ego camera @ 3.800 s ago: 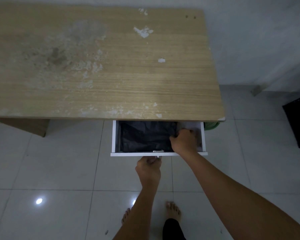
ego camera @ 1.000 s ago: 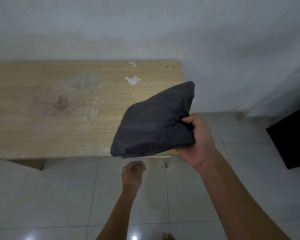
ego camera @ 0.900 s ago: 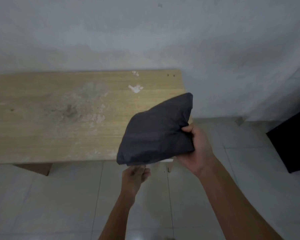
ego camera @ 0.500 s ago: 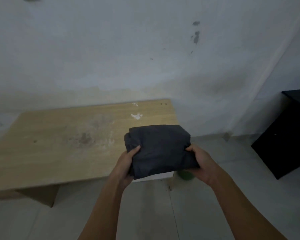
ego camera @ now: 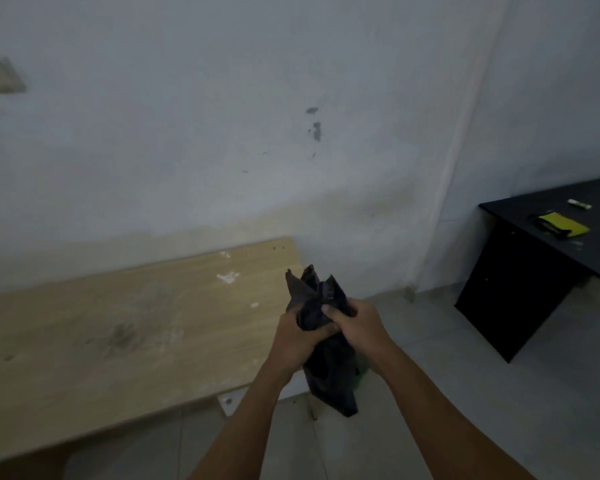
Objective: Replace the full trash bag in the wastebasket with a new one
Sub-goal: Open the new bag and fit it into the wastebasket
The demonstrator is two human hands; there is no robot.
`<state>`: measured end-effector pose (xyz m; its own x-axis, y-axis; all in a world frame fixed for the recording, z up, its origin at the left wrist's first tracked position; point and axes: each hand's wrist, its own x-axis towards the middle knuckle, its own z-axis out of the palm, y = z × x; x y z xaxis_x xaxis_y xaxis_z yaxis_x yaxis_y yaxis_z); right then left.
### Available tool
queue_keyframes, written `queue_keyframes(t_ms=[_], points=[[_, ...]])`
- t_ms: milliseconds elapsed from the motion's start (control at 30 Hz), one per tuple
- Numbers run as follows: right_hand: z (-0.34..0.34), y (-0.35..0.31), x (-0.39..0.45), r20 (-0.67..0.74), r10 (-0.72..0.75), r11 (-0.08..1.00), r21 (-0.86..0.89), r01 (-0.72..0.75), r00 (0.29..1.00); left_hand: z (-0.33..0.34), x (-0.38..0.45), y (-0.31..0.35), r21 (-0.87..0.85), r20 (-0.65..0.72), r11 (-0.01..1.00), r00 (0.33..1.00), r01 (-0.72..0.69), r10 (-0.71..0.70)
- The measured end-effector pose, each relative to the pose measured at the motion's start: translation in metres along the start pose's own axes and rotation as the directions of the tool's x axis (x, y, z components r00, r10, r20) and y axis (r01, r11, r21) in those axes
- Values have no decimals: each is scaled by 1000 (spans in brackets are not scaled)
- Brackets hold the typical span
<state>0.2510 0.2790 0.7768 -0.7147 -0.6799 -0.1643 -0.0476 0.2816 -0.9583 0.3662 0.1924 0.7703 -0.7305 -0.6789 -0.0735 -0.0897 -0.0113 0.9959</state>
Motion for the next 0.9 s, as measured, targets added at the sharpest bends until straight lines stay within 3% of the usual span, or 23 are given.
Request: queue_keyframes(t_ms=[100,200,400,500,567,633,733,833,900], points=[[-57,15,14,-29,1,993,120,2,1000,39,17,-2,-34,-41,999,999,11,-12],[-112,33,35,-49,13,990,138,-7,999,74,40,-3,-71,-173,997,984,27,-39],[-207,93,98,-204,57,986,-143,-87,977,120,79,7,84,-304,996,952,-6,32],[-238,105,123,-274,63,932,-329,-155,960,140,96,14,152,-268,987,960,-45,85],[-242,88,131,-295,-62,897,-435,-76,953,155,109,17,193,-209,980,973,-55,96],[-244,73,146,-221,-205,868,-490,73,953,166,127,16,251,-133,966,986,-67,103],[-247,57,176,21,-252,884,-403,238,968,177,154,16,322,-26,941,993,-100,115],[-249,46,203,172,-277,891,-323,320,945,187,181,20,350,45,926,990,-143,135],[-251,38,218,174,-286,905,-273,325,942,189,201,27,388,81,907,987,-162,141]])
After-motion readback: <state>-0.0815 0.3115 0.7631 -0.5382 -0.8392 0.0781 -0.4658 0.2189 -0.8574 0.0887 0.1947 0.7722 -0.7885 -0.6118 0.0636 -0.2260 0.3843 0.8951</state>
